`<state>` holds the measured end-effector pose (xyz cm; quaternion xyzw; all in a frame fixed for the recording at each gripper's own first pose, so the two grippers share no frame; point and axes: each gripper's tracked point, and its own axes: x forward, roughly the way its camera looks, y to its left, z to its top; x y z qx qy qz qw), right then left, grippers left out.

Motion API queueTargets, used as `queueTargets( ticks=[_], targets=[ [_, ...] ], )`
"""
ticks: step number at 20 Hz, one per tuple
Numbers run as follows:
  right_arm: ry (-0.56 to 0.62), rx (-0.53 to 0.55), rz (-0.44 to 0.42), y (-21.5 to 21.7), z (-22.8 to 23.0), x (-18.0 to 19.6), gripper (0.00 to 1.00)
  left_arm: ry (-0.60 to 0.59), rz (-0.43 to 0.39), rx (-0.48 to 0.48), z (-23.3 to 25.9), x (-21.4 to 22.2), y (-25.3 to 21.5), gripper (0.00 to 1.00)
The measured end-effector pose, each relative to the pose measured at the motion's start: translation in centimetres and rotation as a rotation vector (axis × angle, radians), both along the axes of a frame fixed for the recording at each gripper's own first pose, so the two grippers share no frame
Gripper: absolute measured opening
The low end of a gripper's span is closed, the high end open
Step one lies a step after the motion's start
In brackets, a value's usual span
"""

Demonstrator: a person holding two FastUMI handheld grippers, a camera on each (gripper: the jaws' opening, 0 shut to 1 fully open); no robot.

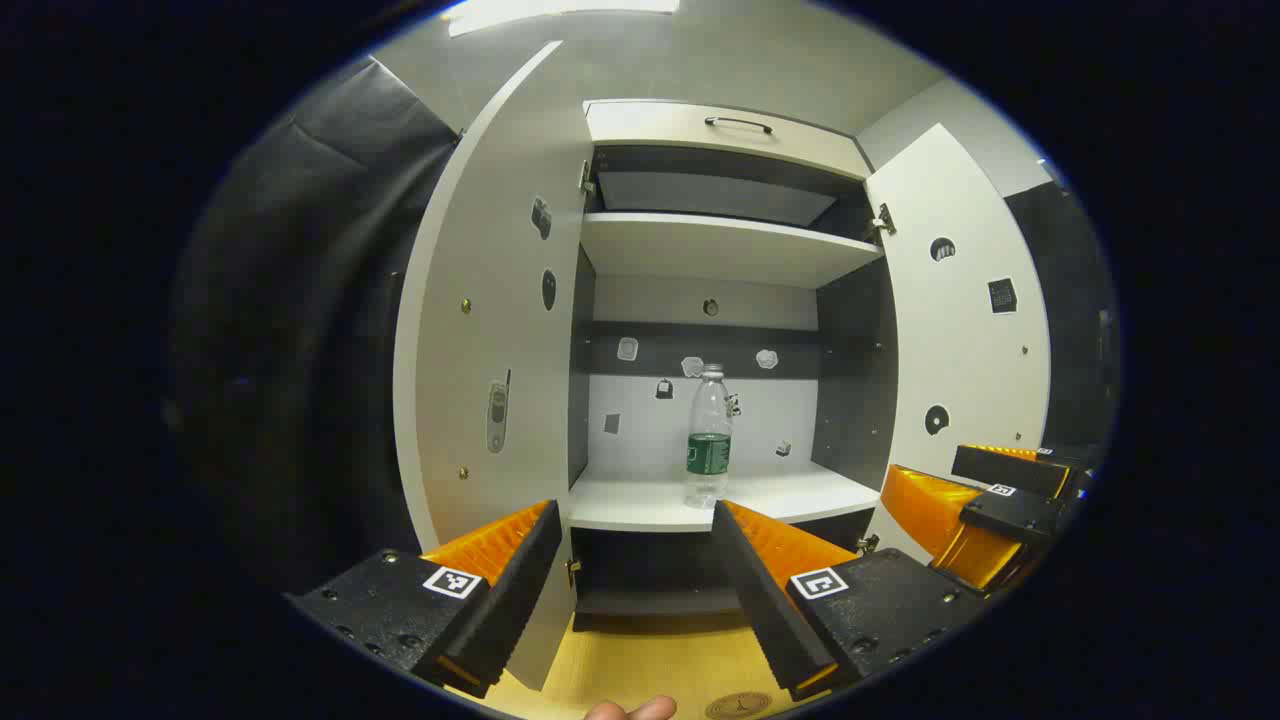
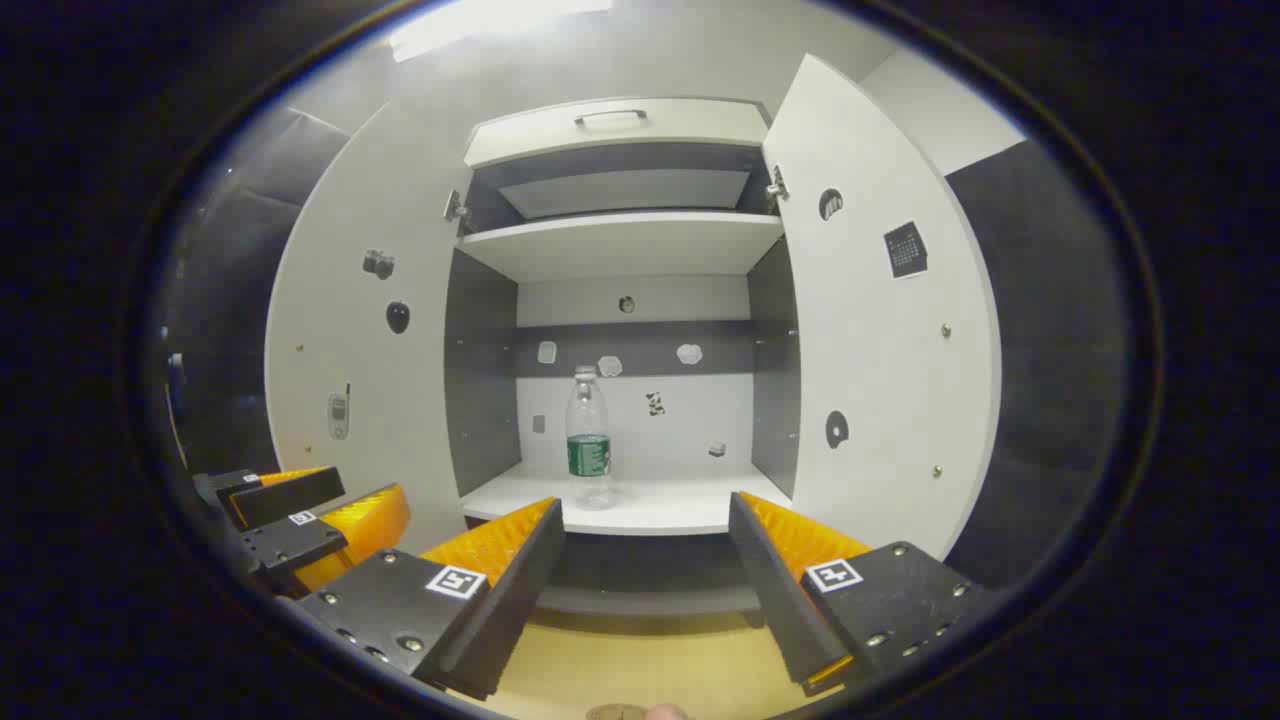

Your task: Grasp the bottle in the cabinet with the left hand and place it on the coaster, then close the right door with the right hand and the left door with the left hand.

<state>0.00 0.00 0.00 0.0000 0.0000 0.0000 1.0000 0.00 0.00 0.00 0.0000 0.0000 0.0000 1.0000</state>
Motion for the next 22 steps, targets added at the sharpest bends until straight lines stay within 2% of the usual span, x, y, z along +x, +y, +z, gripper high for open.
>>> queueTargets(
  ticks=[1,5,7,8,12,22],
  targets=[
    [0.003,0.0,-0.004,-0.1,0.0,0.0,1.0,0.002,-0.008,-0.004,-0.2,0.0,-0.1,0.96],
    [0.006,0.001,-0.02,-0.6,-0.2,-0.1,1.0,0.022,-0.007,-0.032,-0.9,0.1,0.2,0.96],
    [0.011,0.014,-0.022,-0.6,-0.4,-0.1,0.97,0.027,0.003,-0.028,-1.1,0.2,0.7,0.96],
    [0.013,0.019,-0.024,-0.7,-0.4,0.0,1.0,0.027,0.008,-0.024,-1.1,0.2,0.9,0.96],
    [0.014,0.019,-0.019,-0.5,-0.6,0.2,1.0,0.026,0.011,-0.001,-1.1,0.3,1.1,0.96],
    [0.032,0.006,-0.05,-1.9,-1.2,0.3,1.0,0.032,-0.058,0.022,-2.0,2.5,-2.1,0.96]
  ],
)
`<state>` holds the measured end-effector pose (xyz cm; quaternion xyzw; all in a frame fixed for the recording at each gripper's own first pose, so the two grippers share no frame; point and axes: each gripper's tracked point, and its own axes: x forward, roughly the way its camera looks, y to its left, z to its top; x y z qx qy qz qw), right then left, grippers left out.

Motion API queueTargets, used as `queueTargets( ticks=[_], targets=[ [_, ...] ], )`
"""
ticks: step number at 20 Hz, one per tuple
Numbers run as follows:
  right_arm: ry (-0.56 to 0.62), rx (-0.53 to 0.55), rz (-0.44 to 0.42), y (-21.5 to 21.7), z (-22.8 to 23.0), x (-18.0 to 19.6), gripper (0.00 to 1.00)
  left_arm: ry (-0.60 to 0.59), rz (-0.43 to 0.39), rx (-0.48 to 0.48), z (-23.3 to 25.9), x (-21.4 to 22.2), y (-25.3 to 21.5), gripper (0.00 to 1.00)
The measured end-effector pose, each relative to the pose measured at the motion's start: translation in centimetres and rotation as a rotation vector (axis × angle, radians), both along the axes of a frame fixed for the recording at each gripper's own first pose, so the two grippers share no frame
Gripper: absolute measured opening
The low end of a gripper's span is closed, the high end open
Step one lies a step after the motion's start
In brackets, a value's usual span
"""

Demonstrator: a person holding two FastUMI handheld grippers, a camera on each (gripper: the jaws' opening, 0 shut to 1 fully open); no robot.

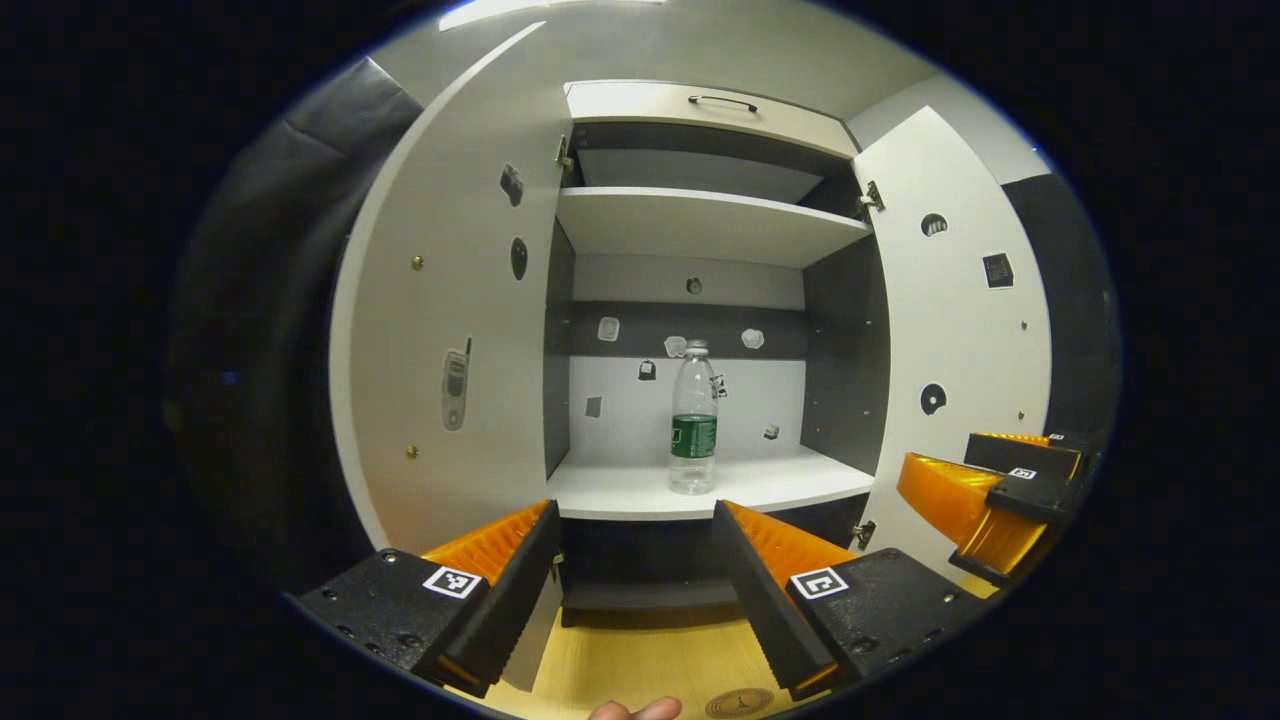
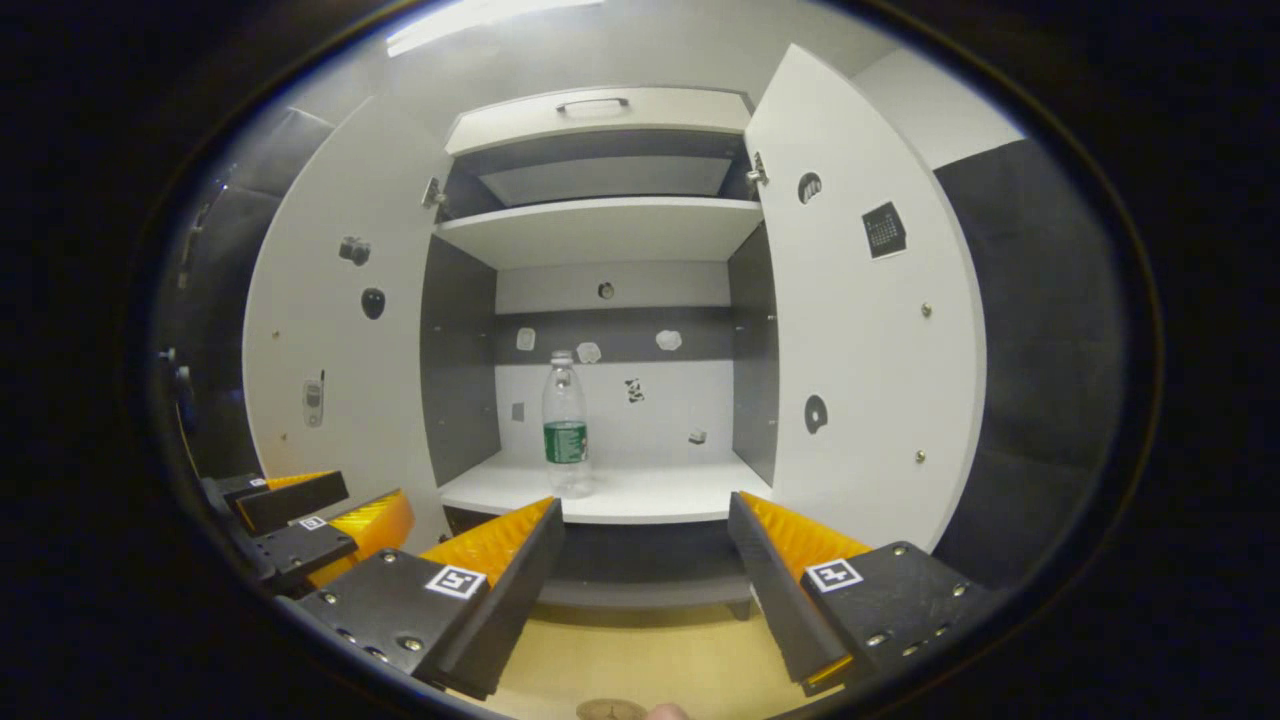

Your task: Grasp the bottle in the cabinet with the left hand and place it on the coaster, then close the right door with the right hand and the left door with the left hand.

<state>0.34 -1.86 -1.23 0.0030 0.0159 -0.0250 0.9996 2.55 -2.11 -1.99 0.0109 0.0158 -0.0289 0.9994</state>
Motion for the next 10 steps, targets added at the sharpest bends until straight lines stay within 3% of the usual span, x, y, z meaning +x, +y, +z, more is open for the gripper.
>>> queueTargets(
  ticks=[10],
  targets=[
    [0.045,-0.008,-0.047,-2.5,-1.5,1.2,1.0,0.006,-0.017,0.018,-0.3,8.7,-2.3,0.96]
  ],
)
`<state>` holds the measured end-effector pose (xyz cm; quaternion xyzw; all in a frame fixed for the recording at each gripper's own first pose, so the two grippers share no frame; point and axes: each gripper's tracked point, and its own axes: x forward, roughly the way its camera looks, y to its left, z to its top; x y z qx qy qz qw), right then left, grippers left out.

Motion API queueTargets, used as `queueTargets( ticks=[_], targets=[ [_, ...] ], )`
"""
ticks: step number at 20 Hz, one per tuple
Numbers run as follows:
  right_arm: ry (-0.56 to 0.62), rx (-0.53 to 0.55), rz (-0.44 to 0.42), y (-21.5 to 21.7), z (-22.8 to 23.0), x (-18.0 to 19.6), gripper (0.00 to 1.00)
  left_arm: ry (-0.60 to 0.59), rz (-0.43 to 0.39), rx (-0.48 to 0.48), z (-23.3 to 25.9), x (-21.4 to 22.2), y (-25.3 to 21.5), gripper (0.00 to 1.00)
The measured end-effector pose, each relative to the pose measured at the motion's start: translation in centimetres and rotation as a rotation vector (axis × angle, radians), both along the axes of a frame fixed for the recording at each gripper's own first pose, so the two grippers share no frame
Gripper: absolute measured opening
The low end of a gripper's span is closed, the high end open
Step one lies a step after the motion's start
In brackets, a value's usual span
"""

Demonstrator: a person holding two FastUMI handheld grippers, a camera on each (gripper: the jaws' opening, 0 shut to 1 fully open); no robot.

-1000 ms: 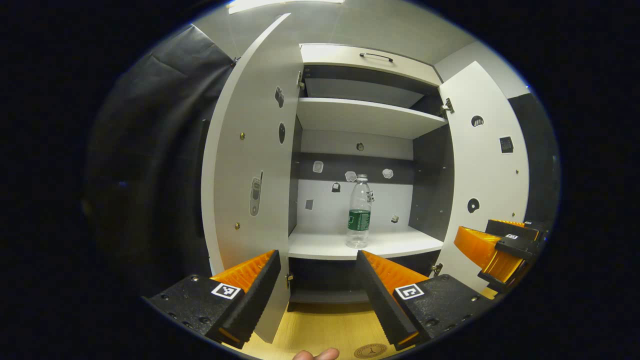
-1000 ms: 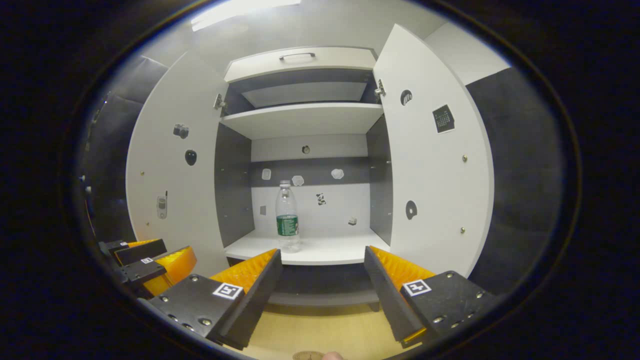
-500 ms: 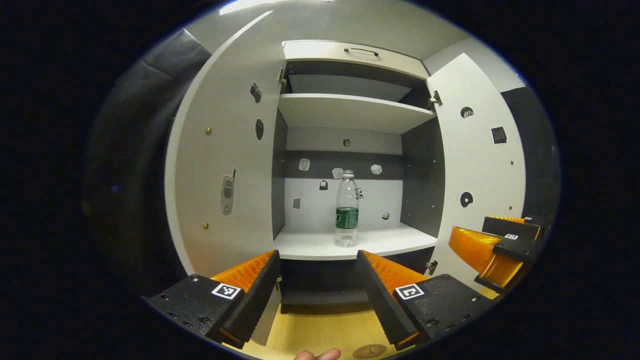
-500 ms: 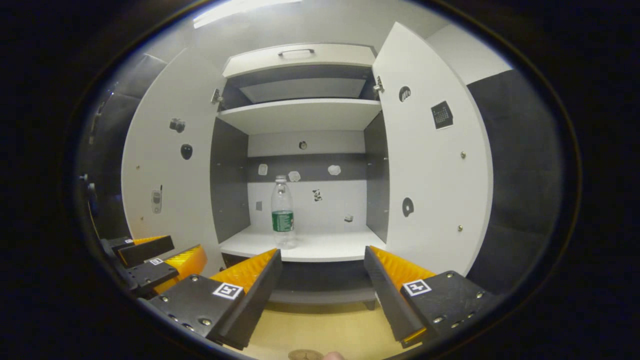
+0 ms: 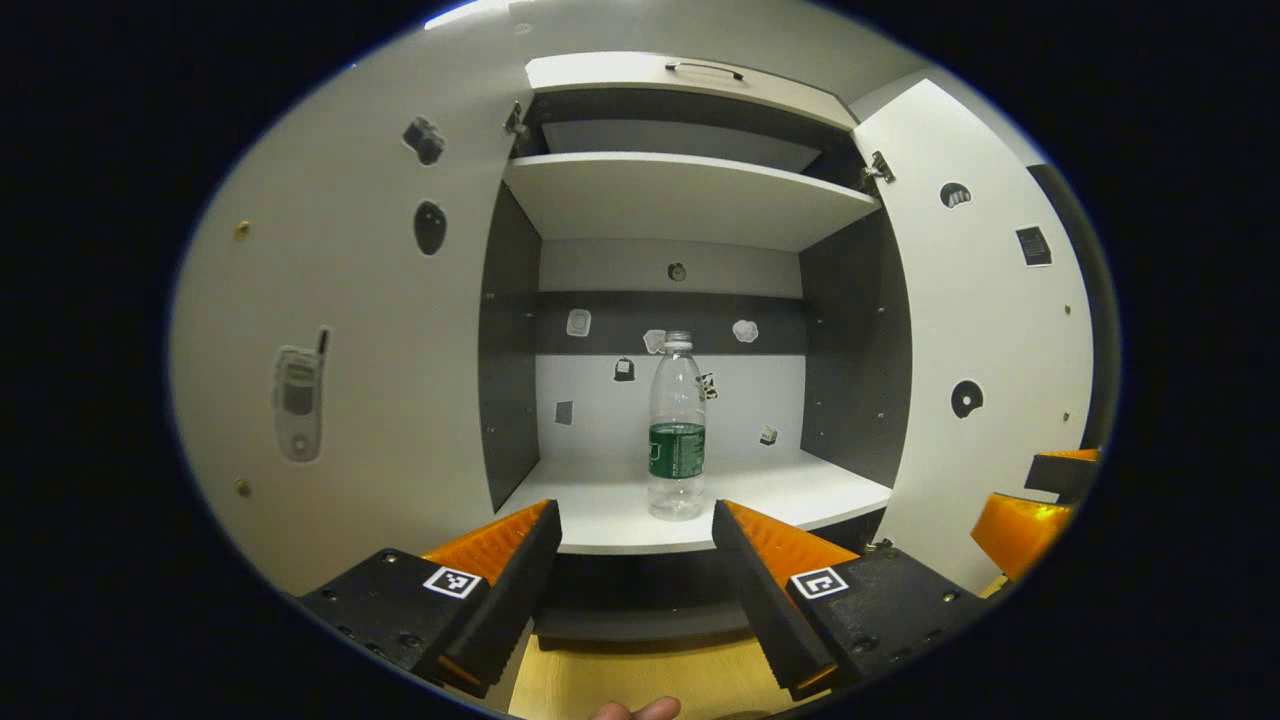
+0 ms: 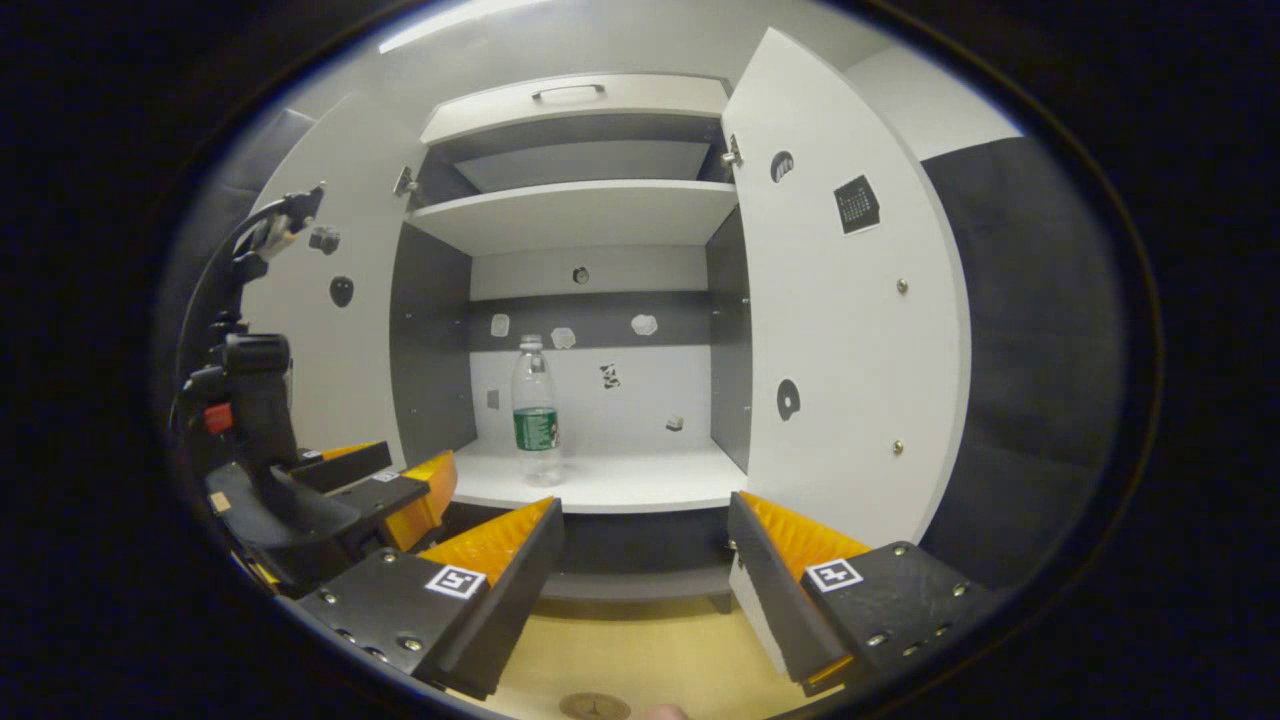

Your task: Grasp the bottle in the cabinet with the left hand and place it on the coaster, then close the right door with the right hand and the left door with the left hand.

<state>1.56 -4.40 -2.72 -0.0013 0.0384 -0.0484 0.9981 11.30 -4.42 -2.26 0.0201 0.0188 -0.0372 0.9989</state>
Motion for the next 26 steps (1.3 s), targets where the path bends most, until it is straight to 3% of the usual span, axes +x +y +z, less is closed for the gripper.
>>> queueTargets(
  ticks=[15,24,26],
  targets=[
    [0.076,-0.006,-0.044,-1.8,-2.3,2.7,1.0,-0.053,-0.025,0.011,2.6,14.2,-3.5,0.96],
    [0.112,-0.028,-0.071,-3.2,-2.9,2.2,1.0,-0.021,-0.001,0.0,1.3,19.6,-4.0,0.96],
    [0.117,-0.024,-0.08,-3.6,-3.1,2.1,1.0,-0.025,0.01,0.011,1.2,20.1,-3.9,0.88]
  ],
)
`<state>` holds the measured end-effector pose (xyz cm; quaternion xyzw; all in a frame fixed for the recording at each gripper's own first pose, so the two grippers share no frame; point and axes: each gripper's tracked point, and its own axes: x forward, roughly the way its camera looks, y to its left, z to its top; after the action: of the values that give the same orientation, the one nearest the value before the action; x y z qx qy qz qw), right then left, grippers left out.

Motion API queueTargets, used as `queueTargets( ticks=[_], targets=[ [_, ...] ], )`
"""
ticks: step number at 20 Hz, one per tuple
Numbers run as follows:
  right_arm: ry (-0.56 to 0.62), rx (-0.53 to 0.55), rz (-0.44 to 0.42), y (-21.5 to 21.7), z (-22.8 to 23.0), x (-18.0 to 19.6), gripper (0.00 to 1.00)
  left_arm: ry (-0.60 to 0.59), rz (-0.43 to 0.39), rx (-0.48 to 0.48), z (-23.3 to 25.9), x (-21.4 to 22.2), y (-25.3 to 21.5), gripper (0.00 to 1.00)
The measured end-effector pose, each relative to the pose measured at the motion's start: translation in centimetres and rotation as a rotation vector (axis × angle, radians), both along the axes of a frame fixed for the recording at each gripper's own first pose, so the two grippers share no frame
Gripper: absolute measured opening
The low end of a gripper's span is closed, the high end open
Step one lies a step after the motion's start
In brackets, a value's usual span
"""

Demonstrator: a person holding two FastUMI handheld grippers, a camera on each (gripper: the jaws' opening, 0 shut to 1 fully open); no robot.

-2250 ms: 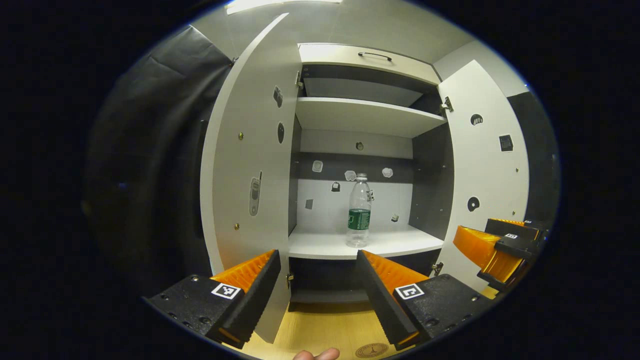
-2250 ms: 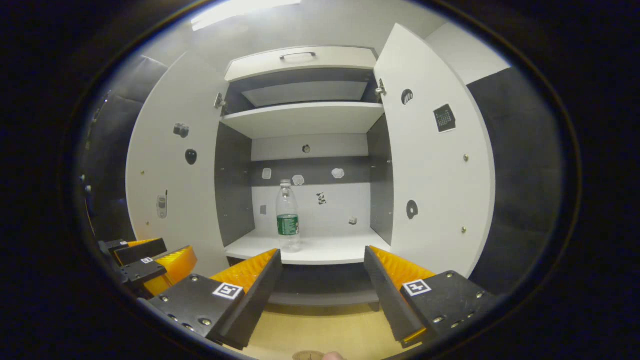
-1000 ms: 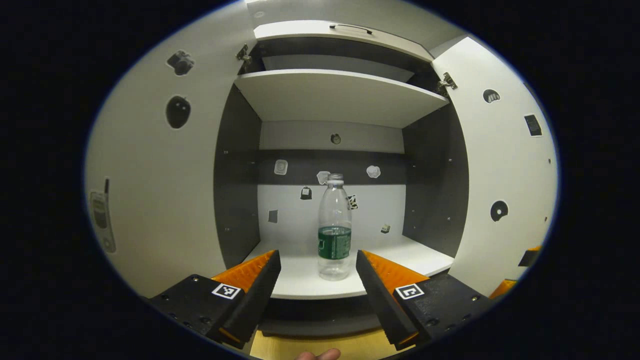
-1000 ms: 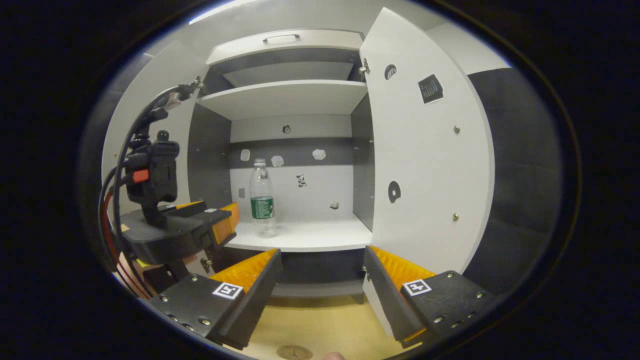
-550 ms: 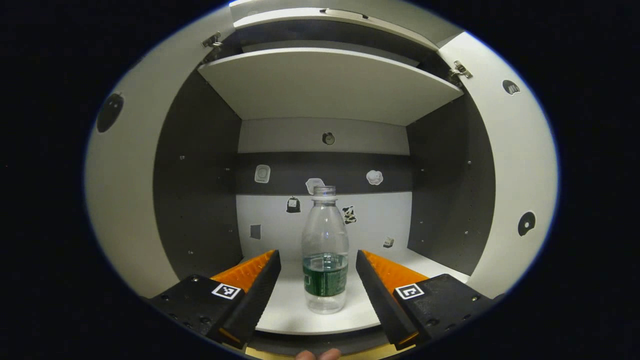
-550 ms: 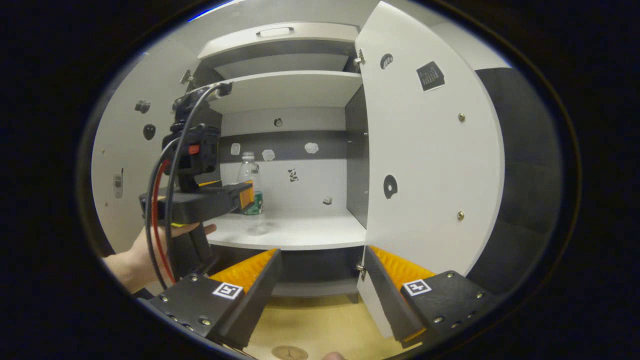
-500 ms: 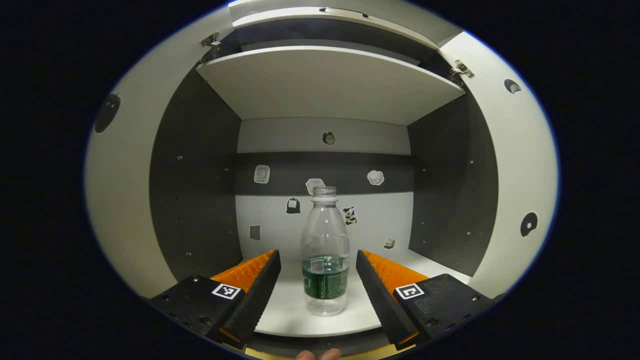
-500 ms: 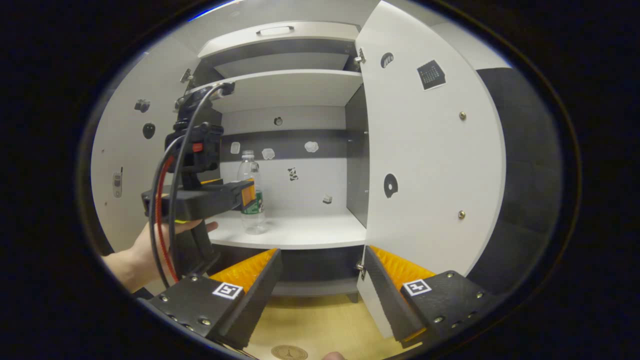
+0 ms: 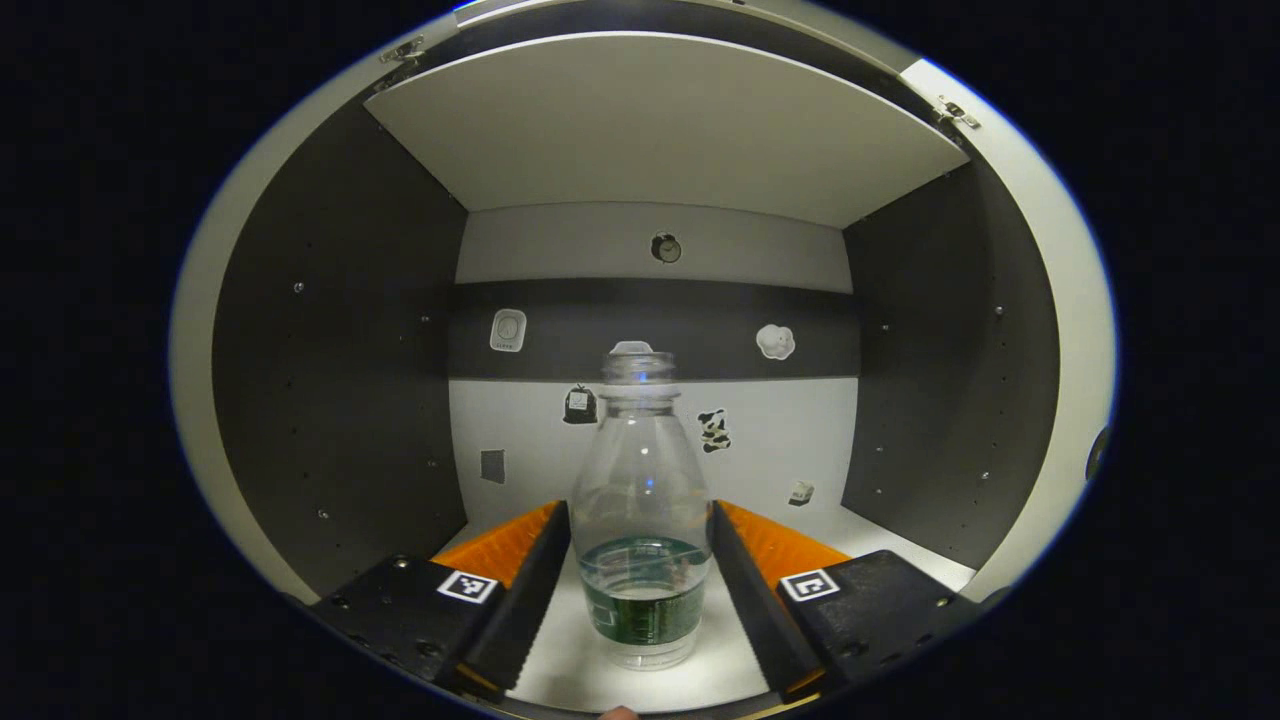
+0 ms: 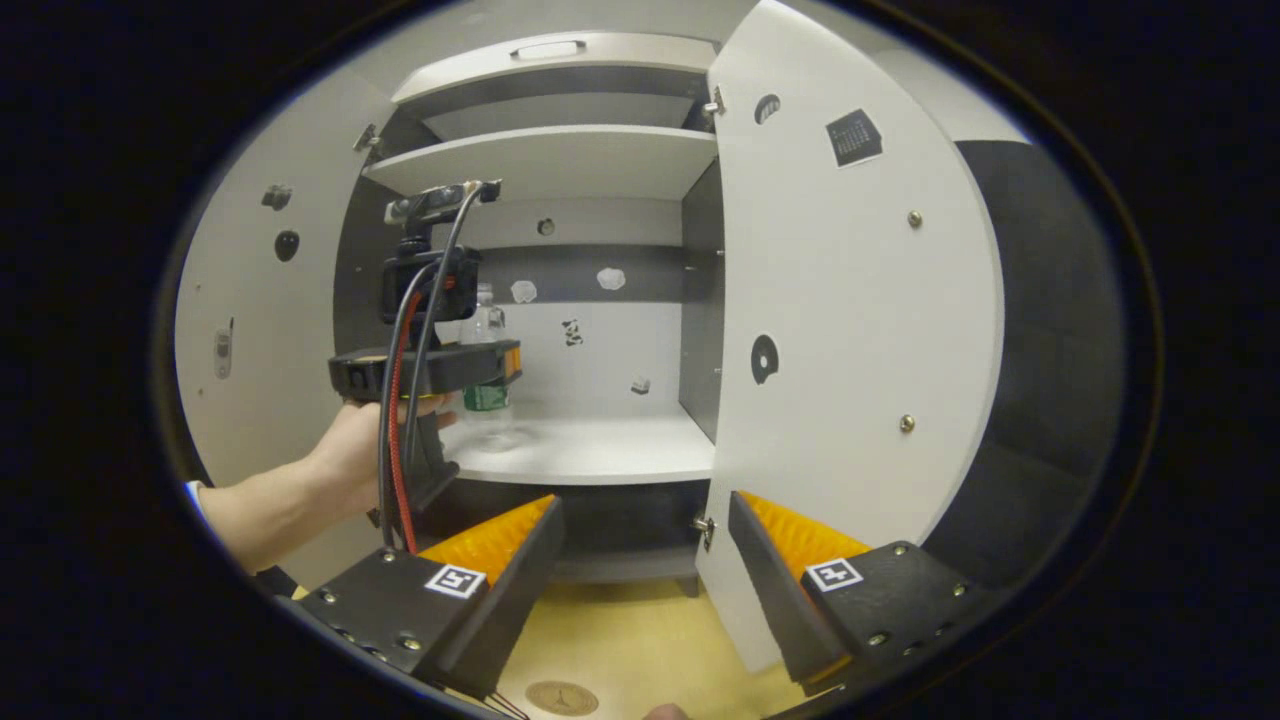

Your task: Grasp the bottle in the cabinet with the left hand and place it on the coaster, then close the right door with the right hand and the left door with the left hand.

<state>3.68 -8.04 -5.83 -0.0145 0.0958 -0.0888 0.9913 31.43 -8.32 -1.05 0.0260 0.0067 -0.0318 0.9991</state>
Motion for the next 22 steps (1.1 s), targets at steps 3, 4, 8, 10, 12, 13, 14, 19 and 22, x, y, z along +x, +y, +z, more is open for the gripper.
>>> queueTargets(
  ticks=[3,4,8,10,12,13,14,19,22],
  targets=[
    [0.009,0.006,-0.001,-0.1,-0.3,-0.2,1.0,0.0,-0.02,-0.015,0.4,-0.7,-0.4,0.81],
    [0.008,0.007,0.001,0.0,-0.4,-0.2,1.0,-0.01,-0.028,-0.026,0.8,-1.3,-0.5,0.81],
    [0.01,0.009,0.022,0.5,-0.7,-0.6,1.0,-0.03,-0.061,-0.029,1.9,-4.8,-0.9,0.81],
    [0.013,0.013,0.03,0.6,-1.0,-0.9,1.0,-0.032,-0.077,-0.031,1.8,-7.3,-1.1,0.81],
    [0.019,0.024,0.034,0.6,-1.3,-1.3,1.0,-0.038,-0.097,-0.027,1.5,-9.9,-1.7,0.81],
    [0.022,0.028,0.035,0.5,-1.3,-1.6,1.0,-0.032,-0.11,-0.022,1.2,-11.3,-2.1,0.81],
    [0.021,0.031,0.034,0.4,-1.4,-1.9,1.0,-0.033,-0.121,-0.015,0.7,-12.7,-2.4,0.81],
    [0.042,0.036,0.026,-0.5,-2.2,-3.9,1.0,0.011,-0.139,0.021,-3.6,-18.4,-3.3,0.81],
    [0.067,0.045,0.018,-1.1,-3.2,-5.3,1.0,0.069,-0.175,0.038,-7.9,-21.9,-4.5,0.81]
  ],
)
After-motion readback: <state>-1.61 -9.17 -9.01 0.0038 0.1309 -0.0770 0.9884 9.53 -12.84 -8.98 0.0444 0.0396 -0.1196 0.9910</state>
